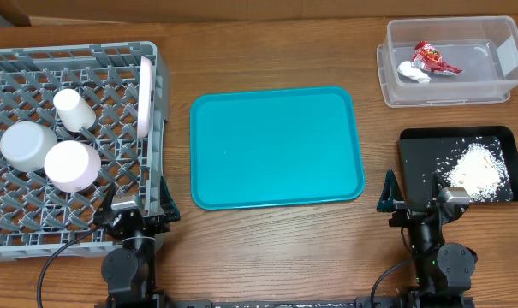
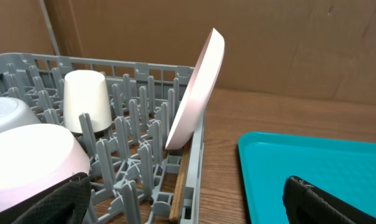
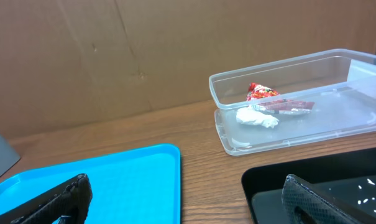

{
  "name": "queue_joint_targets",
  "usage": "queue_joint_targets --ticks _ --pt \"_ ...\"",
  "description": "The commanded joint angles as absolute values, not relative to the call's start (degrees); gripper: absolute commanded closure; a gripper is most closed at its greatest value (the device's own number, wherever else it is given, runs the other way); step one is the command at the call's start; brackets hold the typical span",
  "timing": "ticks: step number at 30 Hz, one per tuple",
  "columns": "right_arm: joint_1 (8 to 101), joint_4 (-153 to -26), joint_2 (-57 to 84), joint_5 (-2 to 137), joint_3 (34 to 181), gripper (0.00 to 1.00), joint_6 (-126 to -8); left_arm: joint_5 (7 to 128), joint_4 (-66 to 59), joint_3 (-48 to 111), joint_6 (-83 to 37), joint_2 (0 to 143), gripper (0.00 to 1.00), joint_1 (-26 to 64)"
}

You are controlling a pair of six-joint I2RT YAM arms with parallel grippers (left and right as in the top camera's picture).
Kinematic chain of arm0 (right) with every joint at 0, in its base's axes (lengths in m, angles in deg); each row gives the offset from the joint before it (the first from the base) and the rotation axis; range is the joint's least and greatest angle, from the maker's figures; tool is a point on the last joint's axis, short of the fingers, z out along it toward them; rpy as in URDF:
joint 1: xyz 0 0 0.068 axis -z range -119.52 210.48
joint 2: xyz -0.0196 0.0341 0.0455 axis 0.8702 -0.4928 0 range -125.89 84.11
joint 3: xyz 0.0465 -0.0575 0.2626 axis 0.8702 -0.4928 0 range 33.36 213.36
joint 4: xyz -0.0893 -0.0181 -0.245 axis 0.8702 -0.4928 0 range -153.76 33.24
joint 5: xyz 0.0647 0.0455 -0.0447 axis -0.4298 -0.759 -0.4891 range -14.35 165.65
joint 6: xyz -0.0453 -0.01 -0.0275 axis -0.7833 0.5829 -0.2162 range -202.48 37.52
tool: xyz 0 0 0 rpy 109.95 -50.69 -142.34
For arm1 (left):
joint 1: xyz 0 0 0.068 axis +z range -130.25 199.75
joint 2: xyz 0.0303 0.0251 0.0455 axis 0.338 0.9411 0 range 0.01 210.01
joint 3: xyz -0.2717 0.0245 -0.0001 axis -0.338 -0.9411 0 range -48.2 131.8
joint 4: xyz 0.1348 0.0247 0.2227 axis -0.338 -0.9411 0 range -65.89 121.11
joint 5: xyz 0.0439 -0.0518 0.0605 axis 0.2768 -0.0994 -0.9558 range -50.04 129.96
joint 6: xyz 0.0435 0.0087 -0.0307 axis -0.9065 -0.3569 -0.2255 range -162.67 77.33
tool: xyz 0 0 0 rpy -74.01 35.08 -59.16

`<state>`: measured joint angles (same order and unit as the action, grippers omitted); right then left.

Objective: Sort waste into correct bins and load items into the dishwasher

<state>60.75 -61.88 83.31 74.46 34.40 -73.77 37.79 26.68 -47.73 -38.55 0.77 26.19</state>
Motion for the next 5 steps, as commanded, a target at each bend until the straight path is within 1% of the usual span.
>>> queue_joint_targets --ticks 1,5 --pt "60.45 -61.58 83.95 74.96 33.81 0.00 -74.38 38.07 26.75 -47.88 -39.68 0.27 0.00 26.48" --pt "60.45 -61.58 83.95 74.98 33.81 0.00 -74.38 38.07 26.75 -47.88 -39.68 0.27 0.00 26.50"
